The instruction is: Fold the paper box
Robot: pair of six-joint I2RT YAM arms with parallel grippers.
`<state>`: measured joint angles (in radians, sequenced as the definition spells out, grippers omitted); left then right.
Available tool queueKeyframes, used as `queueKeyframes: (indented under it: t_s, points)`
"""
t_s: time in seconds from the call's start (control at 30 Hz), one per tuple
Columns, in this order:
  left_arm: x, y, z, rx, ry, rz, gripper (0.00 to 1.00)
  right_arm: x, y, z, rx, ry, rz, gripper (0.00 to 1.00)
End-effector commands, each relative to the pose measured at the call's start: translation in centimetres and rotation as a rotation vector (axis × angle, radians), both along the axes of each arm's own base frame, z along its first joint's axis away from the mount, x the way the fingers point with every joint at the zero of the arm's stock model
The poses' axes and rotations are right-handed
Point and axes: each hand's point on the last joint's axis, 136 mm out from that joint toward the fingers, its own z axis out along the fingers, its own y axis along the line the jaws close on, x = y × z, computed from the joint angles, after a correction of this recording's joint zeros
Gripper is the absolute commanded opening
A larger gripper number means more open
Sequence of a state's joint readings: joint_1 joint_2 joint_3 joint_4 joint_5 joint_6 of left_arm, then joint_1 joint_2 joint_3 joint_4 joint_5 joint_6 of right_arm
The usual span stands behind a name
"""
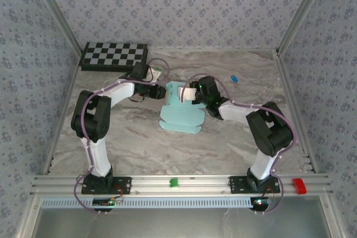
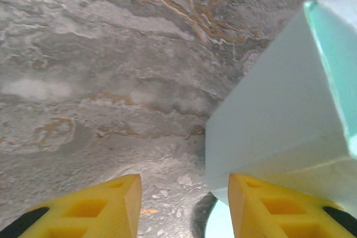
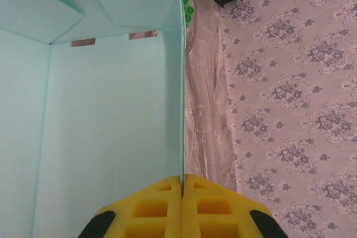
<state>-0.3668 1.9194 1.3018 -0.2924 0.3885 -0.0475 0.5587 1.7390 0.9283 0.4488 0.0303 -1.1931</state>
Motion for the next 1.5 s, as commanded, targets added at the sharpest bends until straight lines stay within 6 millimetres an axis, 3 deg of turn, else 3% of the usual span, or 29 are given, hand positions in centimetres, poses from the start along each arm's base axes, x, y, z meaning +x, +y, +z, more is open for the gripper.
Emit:
queueKeyframes:
  t_s: [0.0, 0.67, 1.0, 1.47]
  points:
    - [-0.7, -1.6, 2.0, -0.048, -0.057, -0.093, 0.44, -0.1, 0.3, -0.9, -0.013, 0.040, -0.005, 0.00]
    - [-1.4, -3.3, 2.2, -0.123, -0.041, -0.172, 0.45, -0.2, 0.4, -1.2, -0.015, 0.043, -0.007, 0.00]
    - [0.0, -3.8, 1.2, -0.133, -0.067, -0.152, 0.46, -0.5, 0.6, -1.4, -0.017, 0.052, 0.000, 0.00]
    - [0.5, -4.9, 0.8, -0.179, -0.101, -0.144, 0.46, -0.7, 1.1, -1.7, -0.024, 0.069, 0.008, 0.00]
